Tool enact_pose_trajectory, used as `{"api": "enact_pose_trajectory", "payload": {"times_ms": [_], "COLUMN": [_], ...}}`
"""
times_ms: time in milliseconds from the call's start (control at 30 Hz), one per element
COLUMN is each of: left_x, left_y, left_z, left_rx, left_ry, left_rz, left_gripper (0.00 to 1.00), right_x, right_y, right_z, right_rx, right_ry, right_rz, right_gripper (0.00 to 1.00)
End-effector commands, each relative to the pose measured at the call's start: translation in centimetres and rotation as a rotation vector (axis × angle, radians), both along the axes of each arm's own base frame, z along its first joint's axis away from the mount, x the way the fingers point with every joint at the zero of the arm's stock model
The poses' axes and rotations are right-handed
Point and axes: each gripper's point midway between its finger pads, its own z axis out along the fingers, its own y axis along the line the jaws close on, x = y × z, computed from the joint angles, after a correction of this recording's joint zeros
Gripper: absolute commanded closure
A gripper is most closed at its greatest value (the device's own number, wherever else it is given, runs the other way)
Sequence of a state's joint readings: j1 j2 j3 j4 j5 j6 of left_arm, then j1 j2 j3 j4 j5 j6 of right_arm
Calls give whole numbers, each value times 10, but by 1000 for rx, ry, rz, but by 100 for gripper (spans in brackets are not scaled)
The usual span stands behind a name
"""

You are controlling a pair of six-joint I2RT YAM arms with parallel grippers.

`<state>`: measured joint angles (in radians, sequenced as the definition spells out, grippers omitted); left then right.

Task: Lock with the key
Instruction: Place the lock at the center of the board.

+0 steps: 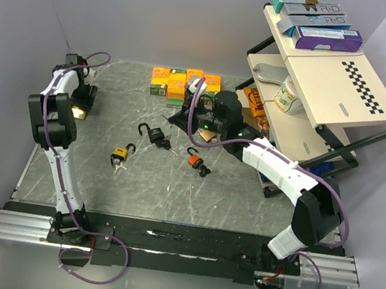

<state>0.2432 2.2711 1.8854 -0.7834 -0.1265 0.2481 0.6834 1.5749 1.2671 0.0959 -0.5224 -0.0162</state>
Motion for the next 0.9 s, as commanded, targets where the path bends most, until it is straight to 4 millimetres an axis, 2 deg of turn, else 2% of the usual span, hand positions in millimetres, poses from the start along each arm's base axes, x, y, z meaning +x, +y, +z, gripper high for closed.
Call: {"api": "enact_pose_trajectory", "payload": {"times_ms": [0,67,167,200,267,333,400,533,567,600,633,667,700,733,767,833,867], "left_x": [22,20,19,18,18,17,13,9,6,7,5,1,-5,-11,-27,-51,-70], "left_y": [15,22,24,24,22,16,12,2,-9,-16,-26,-49,-63,-82,-113,-147,-163], "left_z": [23,22,19,22,22,29,36,60,66,90,105,122,161,181,219,242,265], "left_rx": [58,55,53,54,50,30,17,-11,-62,-80,-120,-222,-251,-318,-426,-548,-588], "left_ry": [-85,-75,-54,-56,-68,-96,-114,-165,-172,-219,-251,-287,-369,-415,-496,-547,-599], "left_rz": [-101,-120,-141,-146,-153,-162,-170,-185,-203,-217,-224,-274,-311,-356,-451,-565,-627], "left_gripper": [90,87,70,58,45,23,8,1,1,3,4,4,4,3,2,1,1], "right_x": [-4,-4,-3,-2,-1,-2,-1,0,-1,-1,-1,-2,-2,-3,-5,-9,-10], "right_y": [-2,-2,-3,-3,-2,0,0,3,4,4,4,6,7,8,9,12,13], "right_z": [24,26,26,25,28,31,34,41,44,47,52,55,58,62,64,73,76], "right_rx": [50,52,52,50,54,61,67,79,94,103,113,121,135,148,159,197,210], "right_ry": [-42,-47,-46,-43,-45,-46,-50,-64,-47,-46,-49,-46,-35,-29,-23,-4,1], "right_rz": [21,21,23,21,25,31,34,40,39,38,40,47,46,50,57,81,89], "right_gripper": [100,100,100,100,100,100,100,100,100,100,100,100,100,100,100,100,100]}}
